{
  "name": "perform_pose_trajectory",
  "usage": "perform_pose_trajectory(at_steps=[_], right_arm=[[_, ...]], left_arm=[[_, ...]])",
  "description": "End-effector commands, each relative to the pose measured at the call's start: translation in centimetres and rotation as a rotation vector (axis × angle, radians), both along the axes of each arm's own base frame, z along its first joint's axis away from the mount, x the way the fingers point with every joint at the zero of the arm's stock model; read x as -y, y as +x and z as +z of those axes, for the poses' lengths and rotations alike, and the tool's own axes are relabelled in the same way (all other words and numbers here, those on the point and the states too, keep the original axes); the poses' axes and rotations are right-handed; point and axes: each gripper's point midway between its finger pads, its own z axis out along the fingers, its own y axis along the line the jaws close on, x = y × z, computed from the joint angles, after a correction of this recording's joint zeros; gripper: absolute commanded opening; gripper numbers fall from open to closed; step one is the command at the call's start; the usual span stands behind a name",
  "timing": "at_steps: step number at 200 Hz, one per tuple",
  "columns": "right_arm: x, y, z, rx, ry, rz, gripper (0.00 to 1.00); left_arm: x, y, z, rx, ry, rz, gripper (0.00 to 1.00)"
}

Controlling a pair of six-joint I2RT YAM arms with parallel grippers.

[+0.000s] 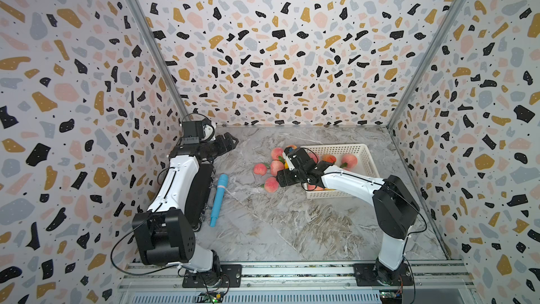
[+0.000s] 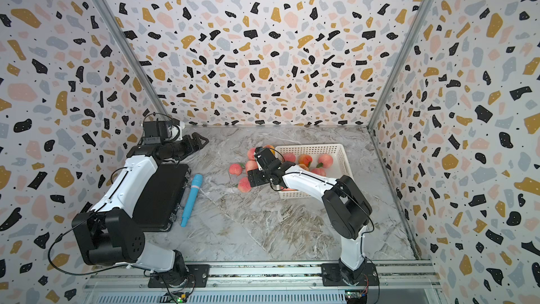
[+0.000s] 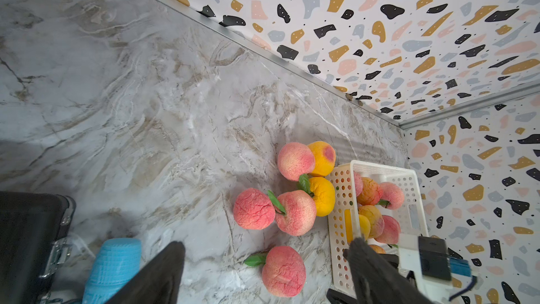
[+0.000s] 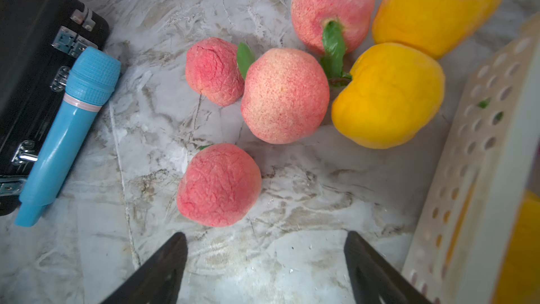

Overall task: Put the peaches into the basket
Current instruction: Pick up the peach from the center of the board.

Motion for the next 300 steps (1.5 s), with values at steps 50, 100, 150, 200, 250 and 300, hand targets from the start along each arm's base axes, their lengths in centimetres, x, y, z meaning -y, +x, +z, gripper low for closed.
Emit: perform_pose_trajectory(at_steps=[50,100,150,200,250,300], right_arm=[[-4.0,0.2,0.1,-0.035,0.086,0.032,0.89],[-5.2,0.1,-1.0,-0.060,0.091,0.032,0.90],[-6.1,-0.2,-2.1,-0.087,0.077,0.048,0.88],[-6.6,-0.5,-2.8,-0.108,0.082,0.068,0.73],[-6.1,-1.2,-1.3,-0.105,0.101,0.082,0.62],[-4.2,-3.5,4.9,-0.046,0.175,0.112,0.61]], left_arm=[[0.5,0.4,0.1,0.018,-0.049,-0.024,0.88],[0.6,0.4,0.3,0.023,-0.054,-0.027,0.88],[0.7,0.4,0.4,0.025,-0.059,-0.029,0.88],[0.7,0.4,0.4,0.026,-0.064,-0.030,0.87],[0.8,0.5,0.3,0.024,-0.074,-0.032,0.86],[0.8,0.5,0.2,0.021,-0.074,-0.033,0.86]])
